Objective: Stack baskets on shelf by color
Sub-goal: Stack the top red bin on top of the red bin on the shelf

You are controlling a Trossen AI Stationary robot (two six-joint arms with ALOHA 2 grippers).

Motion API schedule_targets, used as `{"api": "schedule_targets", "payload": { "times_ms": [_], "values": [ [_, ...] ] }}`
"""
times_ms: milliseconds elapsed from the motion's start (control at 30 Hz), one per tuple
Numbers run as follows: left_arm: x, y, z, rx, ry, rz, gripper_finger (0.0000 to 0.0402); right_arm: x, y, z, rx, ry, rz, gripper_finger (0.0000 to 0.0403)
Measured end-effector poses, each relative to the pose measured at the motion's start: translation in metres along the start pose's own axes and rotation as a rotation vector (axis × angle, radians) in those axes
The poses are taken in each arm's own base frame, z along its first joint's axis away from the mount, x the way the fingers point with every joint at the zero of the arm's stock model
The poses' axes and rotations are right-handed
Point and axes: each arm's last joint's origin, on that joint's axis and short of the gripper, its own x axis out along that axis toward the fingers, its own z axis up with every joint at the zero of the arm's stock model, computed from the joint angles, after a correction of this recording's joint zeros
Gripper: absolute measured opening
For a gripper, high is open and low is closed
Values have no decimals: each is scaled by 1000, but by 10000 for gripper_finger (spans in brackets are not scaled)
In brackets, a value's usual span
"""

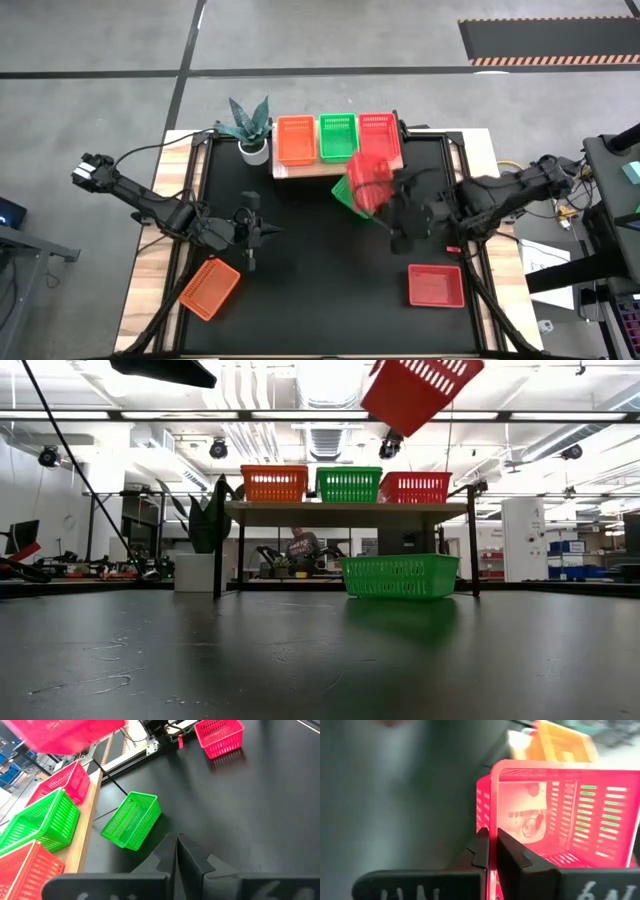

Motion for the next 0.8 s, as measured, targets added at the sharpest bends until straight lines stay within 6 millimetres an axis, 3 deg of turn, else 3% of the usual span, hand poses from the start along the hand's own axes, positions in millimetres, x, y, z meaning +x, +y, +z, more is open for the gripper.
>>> {"api": "schedule_targets", "payload": {
  "times_ms": [267, 500, 633, 800],
  "values": [
    [0, 0, 0, 0, 0, 0, 0, 8, -68, -3, 46, 114, -173, 11],
    [0, 0, 0, 0, 0, 0, 0, 27, -123, -15, 96, 163, -172, 11],
    [0, 0, 0, 0, -1, 0, 0, 46, -146, -23, 97, 222, -144, 11],
    [0, 0, 0, 0, -1, 0, 0, 70, -160, -32, 70, 339, -94, 11]
  ]
}}
